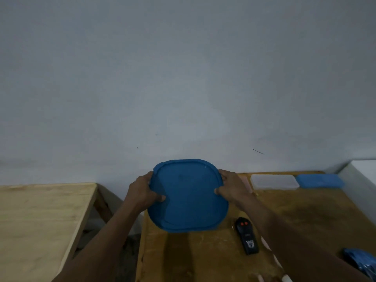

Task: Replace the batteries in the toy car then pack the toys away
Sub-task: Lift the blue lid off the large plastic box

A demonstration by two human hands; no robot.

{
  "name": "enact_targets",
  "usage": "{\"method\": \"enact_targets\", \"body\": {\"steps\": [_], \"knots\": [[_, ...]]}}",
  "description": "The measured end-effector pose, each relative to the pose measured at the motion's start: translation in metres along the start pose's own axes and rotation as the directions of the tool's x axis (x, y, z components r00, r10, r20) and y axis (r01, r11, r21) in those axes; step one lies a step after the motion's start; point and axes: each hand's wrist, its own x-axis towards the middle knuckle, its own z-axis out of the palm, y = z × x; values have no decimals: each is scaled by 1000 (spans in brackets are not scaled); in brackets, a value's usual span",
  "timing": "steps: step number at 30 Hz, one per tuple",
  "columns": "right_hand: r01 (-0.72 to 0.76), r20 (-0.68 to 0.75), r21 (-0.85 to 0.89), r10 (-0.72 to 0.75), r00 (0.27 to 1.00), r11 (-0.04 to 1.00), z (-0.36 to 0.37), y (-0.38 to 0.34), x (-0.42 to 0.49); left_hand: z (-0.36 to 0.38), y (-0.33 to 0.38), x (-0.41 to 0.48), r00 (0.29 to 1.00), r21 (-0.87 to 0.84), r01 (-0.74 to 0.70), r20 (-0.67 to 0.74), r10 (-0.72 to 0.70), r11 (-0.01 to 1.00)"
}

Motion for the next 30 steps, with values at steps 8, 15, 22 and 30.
{"method": "enact_targets", "body": {"steps": [8, 15, 22, 30], "knots": [[103, -70, 7, -102, 992, 995, -20, 23, -61, 19, 7, -68, 998, 141, -42, 43, 36, 989], [143, -62, -68, -147, 987, 987, -21, 63, -122, 56, -5, -142, 999, 175, 15, 25, -20, 984], [120, 41, -143, -115, 993, 982, -2, 119, -174, 96, -49, -216, 992, 70, 124, -46, -121, 990], [85, 48, -244, -76, 996, 966, 46, 159, -197, 110, -87, -232, 987, 161, 151, 38, -159, 975]]}}
